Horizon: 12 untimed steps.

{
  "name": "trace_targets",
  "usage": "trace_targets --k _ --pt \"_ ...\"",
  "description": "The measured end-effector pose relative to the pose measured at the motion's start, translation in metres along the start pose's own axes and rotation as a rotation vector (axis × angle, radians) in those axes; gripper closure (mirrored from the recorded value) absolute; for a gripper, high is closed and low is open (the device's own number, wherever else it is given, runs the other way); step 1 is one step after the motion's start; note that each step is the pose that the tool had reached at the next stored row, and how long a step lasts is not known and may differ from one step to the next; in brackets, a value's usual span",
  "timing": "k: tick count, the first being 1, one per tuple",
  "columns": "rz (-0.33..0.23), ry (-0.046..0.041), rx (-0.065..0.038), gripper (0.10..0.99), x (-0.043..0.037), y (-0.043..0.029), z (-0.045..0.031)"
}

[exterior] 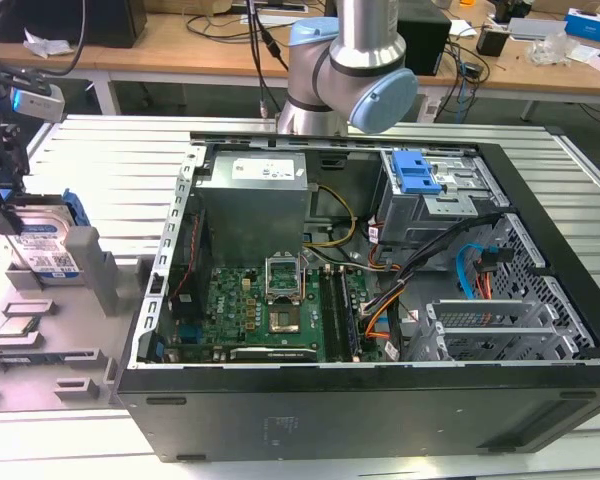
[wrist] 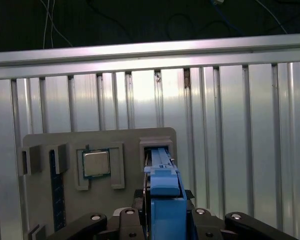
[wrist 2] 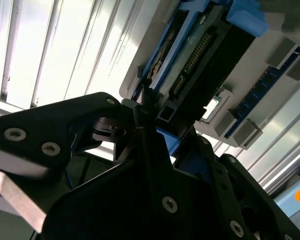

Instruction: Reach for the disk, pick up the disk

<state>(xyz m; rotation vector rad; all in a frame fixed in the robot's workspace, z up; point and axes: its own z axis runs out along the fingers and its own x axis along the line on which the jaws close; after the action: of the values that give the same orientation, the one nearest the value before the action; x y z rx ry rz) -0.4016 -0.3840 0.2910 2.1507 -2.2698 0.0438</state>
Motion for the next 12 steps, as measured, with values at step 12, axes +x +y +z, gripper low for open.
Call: trace_targets --k 12 --pt "0.000 -0.0001 0.000 0.718 0.0002 -0.0002 -0.0066"
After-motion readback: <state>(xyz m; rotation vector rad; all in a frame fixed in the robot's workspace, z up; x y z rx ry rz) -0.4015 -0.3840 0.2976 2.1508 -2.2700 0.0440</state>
